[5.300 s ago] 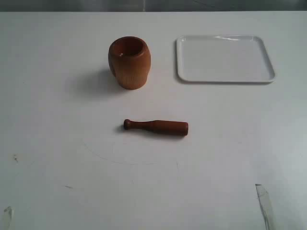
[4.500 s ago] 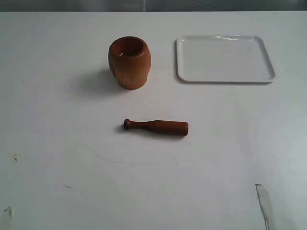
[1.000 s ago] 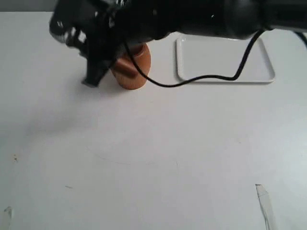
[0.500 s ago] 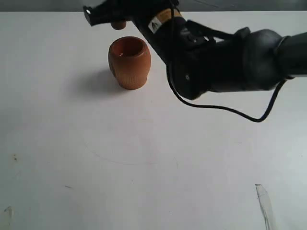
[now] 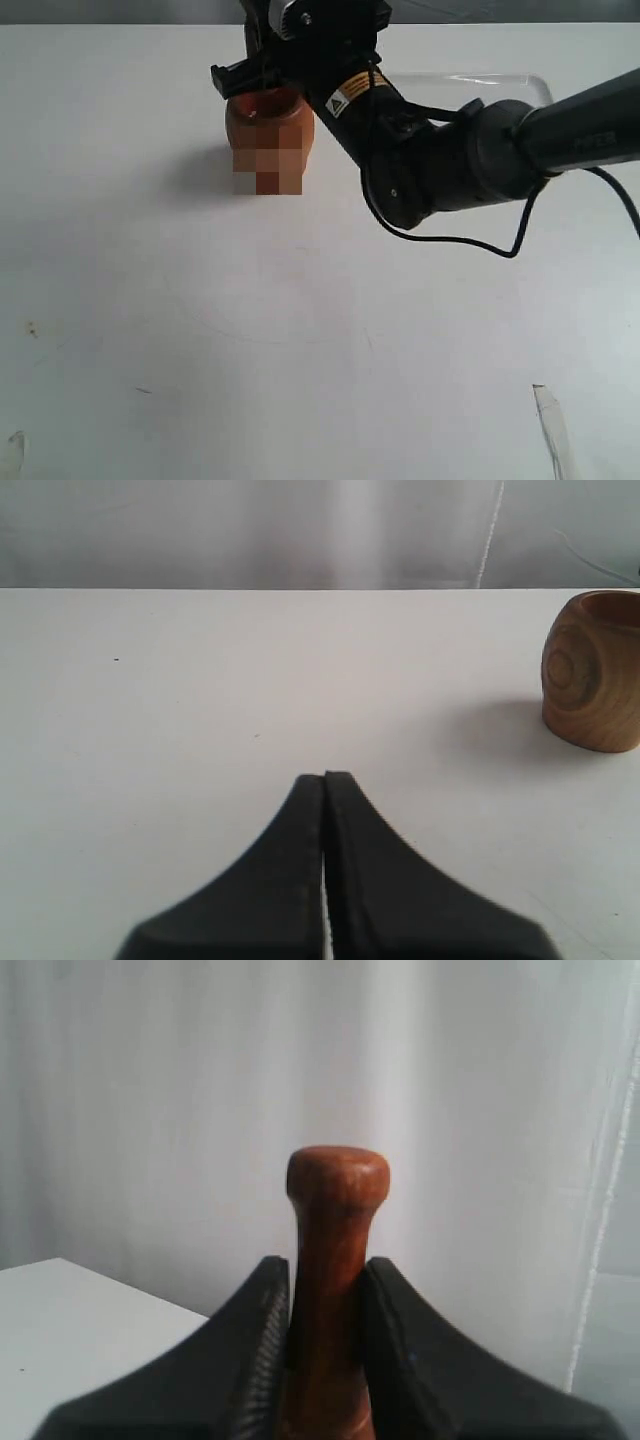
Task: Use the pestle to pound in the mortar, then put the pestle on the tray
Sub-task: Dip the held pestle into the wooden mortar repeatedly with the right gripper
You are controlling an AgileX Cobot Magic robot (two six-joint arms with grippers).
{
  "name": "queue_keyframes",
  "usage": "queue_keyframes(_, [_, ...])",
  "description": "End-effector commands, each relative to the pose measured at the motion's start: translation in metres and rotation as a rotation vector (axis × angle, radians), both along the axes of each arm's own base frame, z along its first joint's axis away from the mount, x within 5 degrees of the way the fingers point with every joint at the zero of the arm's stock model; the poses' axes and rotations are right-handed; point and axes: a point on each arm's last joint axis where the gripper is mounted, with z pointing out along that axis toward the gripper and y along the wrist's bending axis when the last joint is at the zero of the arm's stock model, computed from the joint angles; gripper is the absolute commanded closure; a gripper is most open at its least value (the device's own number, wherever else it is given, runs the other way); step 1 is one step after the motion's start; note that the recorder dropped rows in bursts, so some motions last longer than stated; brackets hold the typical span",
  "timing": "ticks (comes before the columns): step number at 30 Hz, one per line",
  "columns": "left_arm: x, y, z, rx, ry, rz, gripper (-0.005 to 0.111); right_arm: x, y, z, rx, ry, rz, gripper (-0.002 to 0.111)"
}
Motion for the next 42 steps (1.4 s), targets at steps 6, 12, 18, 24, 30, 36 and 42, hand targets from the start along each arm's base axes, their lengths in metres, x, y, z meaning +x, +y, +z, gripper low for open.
queue_keyframes(6, [0.000,-0.001,0.000,-0.015,-0.004,-0.006,0.107,0.021,0.010,-0.050,-0.107,0.092,-0.034,0.108])
queue_keyframes(12, [0.000,-0.001,0.000,-0.015,-0.004,-0.006,0.107,0.019,0.011,-0.060,-0.134,0.186,-0.018,0.108])
queue_keyframes(18, [0.000,-0.001,0.000,-0.015,-0.004,-0.006,0.107,0.011,0.008,0.016,-0.075,-0.007,0.012,0.108])
queue_keyframes(24, [0.000,-0.001,0.000,-0.015,-0.004,-0.006,0.107,0.004,-0.002,0.063,-0.020,-0.054,0.011,0.108])
queue_keyframes(30, [0.000,-0.001,0.000,-0.015,-0.004,-0.006,0.107,0.012,0.007,0.011,-0.140,0.061,0.019,0.108])
queue_keyframes(36, [0.000,-0.001,0.000,-0.015,-0.004,-0.006,0.107,0.017,0.013,-0.060,-0.249,0.176,0.022,0.108])
queue_keyframes(42, [0.000,-0.001,0.000,-0.015,-0.004,-0.006,0.107,0.015,0.011,-0.021,-0.173,0.093,0.016,0.108])
